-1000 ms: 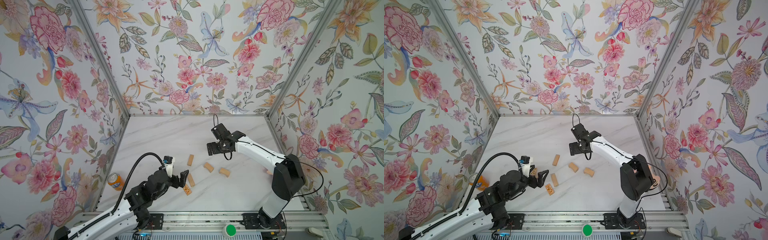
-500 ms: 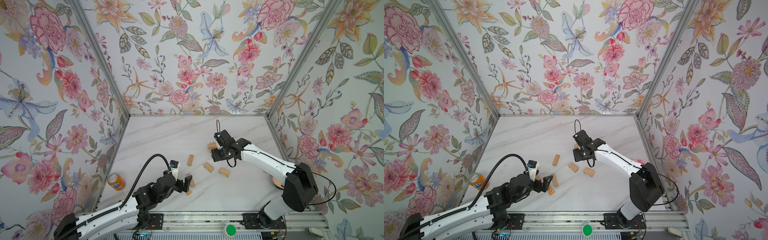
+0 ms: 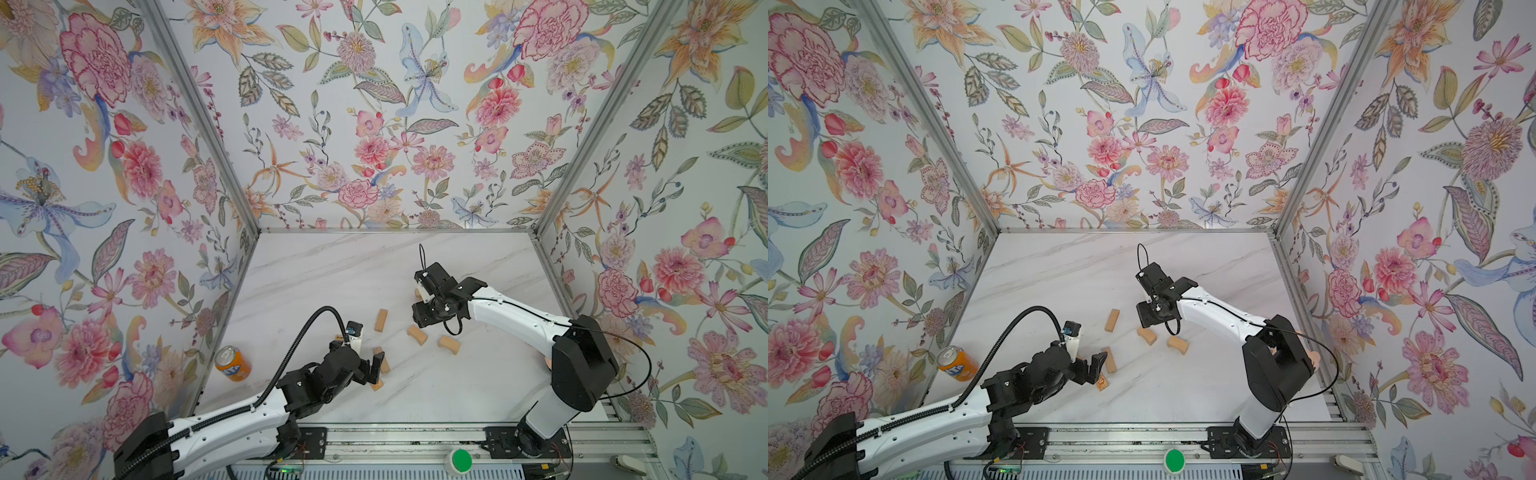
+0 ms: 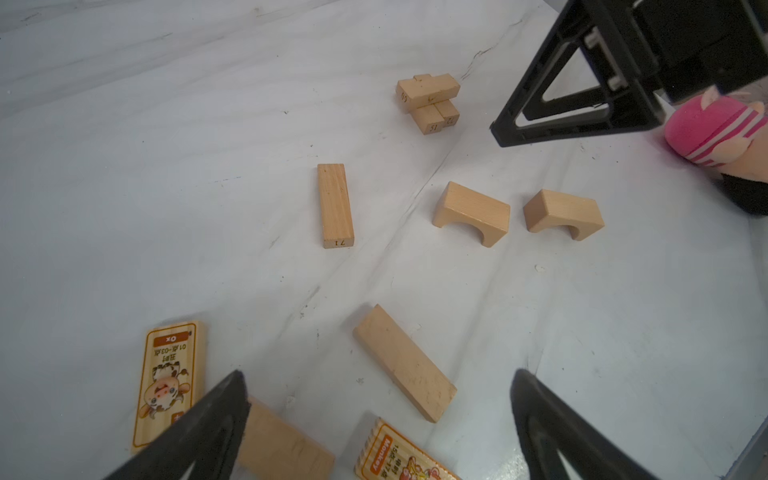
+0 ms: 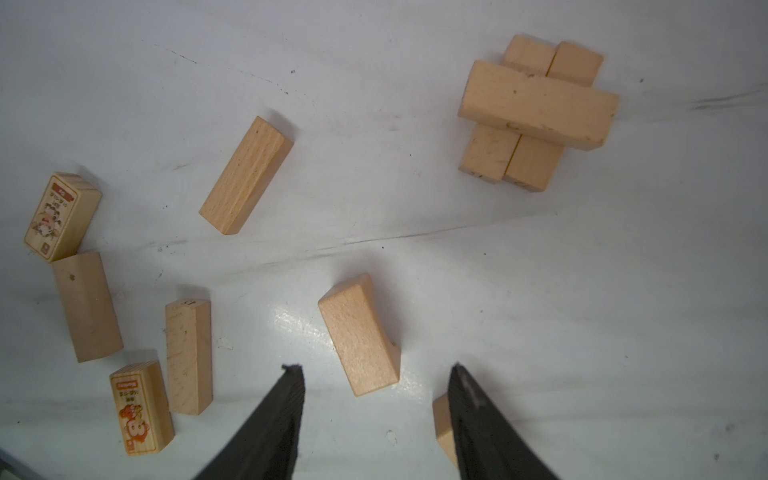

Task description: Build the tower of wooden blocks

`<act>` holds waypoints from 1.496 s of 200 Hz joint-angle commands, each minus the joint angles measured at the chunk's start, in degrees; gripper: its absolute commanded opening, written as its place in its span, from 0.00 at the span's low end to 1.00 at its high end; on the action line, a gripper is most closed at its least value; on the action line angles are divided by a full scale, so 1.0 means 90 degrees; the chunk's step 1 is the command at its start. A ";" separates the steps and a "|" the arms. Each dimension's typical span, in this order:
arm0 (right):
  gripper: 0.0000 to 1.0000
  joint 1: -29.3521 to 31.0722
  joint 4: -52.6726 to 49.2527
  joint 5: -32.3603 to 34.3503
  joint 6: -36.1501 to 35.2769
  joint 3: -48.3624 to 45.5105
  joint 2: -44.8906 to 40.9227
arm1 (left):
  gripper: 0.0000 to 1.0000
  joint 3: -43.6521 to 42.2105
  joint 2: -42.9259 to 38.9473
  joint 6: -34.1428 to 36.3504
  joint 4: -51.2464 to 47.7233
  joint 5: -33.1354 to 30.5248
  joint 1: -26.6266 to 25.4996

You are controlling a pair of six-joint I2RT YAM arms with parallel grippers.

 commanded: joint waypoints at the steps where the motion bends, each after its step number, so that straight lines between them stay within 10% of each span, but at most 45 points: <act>1: 0.58 0.0057 -0.0004 -0.0123 -0.0127 0.0259 0.0113 | 0.99 0.0062 0.0067 0.0167 0.0124 -0.0135 0.0079; 184: 0.61 0.0438 -0.0023 -0.0151 -0.0009 0.0271 -0.0069 | 0.99 -0.0218 -0.0654 -0.0273 -0.0244 -0.0026 0.0295; 299: 0.81 0.0936 -0.0405 -0.0017 -0.0686 0.1615 0.1224 | 0.99 -0.0734 -0.1647 -0.0932 -0.0550 -0.0057 0.0335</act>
